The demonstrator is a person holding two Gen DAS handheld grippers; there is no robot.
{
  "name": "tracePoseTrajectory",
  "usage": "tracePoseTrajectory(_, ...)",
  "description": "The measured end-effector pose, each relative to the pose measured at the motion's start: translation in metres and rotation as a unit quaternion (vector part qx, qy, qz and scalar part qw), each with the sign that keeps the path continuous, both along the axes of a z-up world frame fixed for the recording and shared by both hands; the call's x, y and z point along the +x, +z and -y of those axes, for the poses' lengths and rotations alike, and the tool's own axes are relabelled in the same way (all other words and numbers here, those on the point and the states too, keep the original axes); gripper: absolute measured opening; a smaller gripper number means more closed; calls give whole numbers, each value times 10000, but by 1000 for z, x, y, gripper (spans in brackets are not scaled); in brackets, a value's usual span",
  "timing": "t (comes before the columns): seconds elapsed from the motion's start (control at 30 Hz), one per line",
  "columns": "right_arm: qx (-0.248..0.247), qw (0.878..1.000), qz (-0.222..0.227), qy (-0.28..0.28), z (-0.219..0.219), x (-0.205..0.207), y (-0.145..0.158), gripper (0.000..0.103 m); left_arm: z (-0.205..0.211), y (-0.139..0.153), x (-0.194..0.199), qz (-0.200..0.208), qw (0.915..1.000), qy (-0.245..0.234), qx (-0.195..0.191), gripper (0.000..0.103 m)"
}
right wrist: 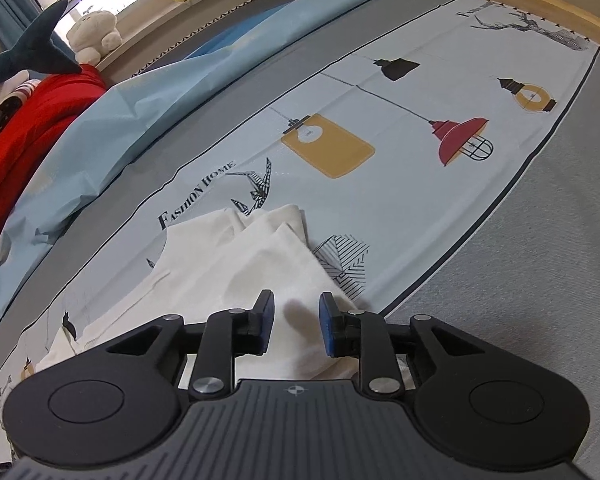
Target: Fold small clothes
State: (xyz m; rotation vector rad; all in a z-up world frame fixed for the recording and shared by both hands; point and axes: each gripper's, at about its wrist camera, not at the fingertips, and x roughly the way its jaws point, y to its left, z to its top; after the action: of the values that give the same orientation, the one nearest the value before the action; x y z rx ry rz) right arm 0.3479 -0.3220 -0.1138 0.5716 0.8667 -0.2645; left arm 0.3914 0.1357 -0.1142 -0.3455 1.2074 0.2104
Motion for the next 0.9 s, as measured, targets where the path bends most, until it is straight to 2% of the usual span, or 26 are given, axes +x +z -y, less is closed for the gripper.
tracePoseTrajectory(0.13, 7, 10000, -22, -6, 0, 1, -1, 26, 13, -4, -1, -43, 9977, -452, 496, 25)
tracePoseTrajectory(0.17, 5, 10000, -22, -3, 0, 1, -1, 26, 16, -5, 0, -52, 9965, -562, 609, 17)
tracePoseTrajectory(0.2, 5, 10000, -21, 2, 0, 1, -1, 26, 19, -5, 0, -55, 9948, -676, 764, 1)
tracePoseTrajectory(0.3, 12, 10000, -28, 11, 0, 2, -1, 26, 22, -3, -1, 29, 9898, -899, 1105, 0)
tracePoseTrajectory(0.43, 8, 10000, -35, 11, 0, 2, -1, 26, 14, 13, -5, 240, 9881, -737, 1326, 0)
tracePoseTrajectory(0.47, 14, 10000, -33, 11, 0, 2, -2, 26, 10, 17, -6, 291, 9889, -628, 1315, 0)
tracePoseTrajectory(0.53, 3, 10000, -30, 21, -1, 2, -2, 26, 5, 24, -7, 470, 9921, -472, 1059, 0)
tracePoseTrajectory(0.57, 5, 10000, -31, 20, -1, 2, -2, 26, 4, 25, -6, 463, 9938, -433, 910, 3)
tracePoseTrajectory(0.67, 3, 10000, -33, 15, -1, 2, -2, 26, 7, 16, -3, 275, 9959, -534, 670, 35)
tracePoseTrajectory(0.73, -3, 10000, -34, 25, -1, 2, -2, 26, 11, 6, -2, 110, 9960, -661, 584, 36)
tracePoseTrajectory(0.77, 0, 10000, -36, 22, -1, 2, -1, 26, 13, 0, -2, 48, 9956, -746, 568, 32)
tracePoseTrajectory(0.8, 4, 10000, -39, 21, -1, 2, -1, 26, 15, -5, -3, 16, 9947, -813, 622, 4)
tracePoseTrajectory(0.83, 8, 10000, -42, 23, -1, 2, -1, 26, 17, -7, -3, 9, 9932, -876, 763, 0)
tracePoseTrajectory(0.9, 15, 10000, -49, 39, -1, 2, -2, 26, 16, -4, -6, 90, 9909, -886, 1009, 0)
